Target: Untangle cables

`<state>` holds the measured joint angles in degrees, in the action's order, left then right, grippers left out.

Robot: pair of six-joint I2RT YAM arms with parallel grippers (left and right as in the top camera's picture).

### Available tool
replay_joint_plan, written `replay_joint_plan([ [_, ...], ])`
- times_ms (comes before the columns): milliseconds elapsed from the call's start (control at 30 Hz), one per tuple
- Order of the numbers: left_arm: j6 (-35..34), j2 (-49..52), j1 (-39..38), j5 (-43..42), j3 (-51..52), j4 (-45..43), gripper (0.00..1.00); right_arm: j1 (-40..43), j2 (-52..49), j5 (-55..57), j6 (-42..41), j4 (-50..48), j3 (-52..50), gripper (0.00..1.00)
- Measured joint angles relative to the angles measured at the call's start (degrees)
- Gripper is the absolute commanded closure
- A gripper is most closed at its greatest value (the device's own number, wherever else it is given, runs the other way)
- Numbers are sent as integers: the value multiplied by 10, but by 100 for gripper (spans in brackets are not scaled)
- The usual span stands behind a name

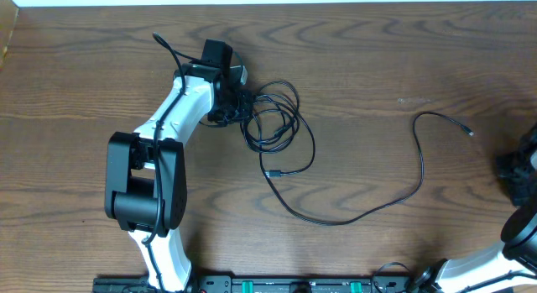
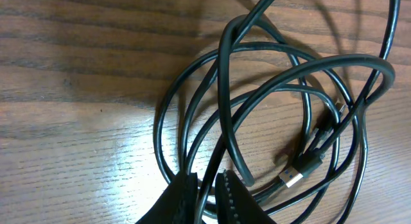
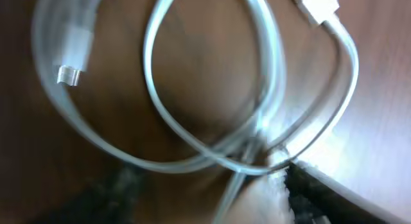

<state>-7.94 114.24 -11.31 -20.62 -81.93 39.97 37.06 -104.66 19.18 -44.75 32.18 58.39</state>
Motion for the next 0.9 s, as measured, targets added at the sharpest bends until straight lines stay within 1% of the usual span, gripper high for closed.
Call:
replay_joint_plan([
  [33,0,0,0,0,0,0,84,0,1,-4,8,-31,-10,67],
  [100,0,0,0,0,0,0,84,0,3,-7,22,-75,-24,81],
  [167,0,0,0,0,0,0,84,0,6,-14,45,-124,-41,88],
  [233,0,0,0,0,0,0,84,0,8,-19,62,-162,-54,87],
  [300,0,0,0,0,0,0,84,0,9,-30,69,-192,-64,81],
  [433,0,0,0,0,0,0,84,0,9,-79,108,-225,-68,79],
  [500,0,0,0,0,0,0,84,-1,9,-110,137,-234,-68,77],
  [533,0,0,0,0,0,0,84,-2,9,-135,160,-232,-66,75],
  [667,0,0,0,0,0,0,84,-8,9,-174,184,-206,-51,65],
  [733,0,0,0,0,0,0,84,-14,8,-204,200,-189,-40,61],
  [767,0,0,0,0,0,0,84,-19,6,-220,212,-183,-35,51],
  [833,0,0,0,0,0,0,84,-31,0,-250,236,-152,-15,37],
  [867,0,0,0,0,0,0,84,-33,0,-255,238,-135,-6,19],
  [900,0,0,0,0,0,0,84,-38,-2,-262,245,-99,12,7],
])
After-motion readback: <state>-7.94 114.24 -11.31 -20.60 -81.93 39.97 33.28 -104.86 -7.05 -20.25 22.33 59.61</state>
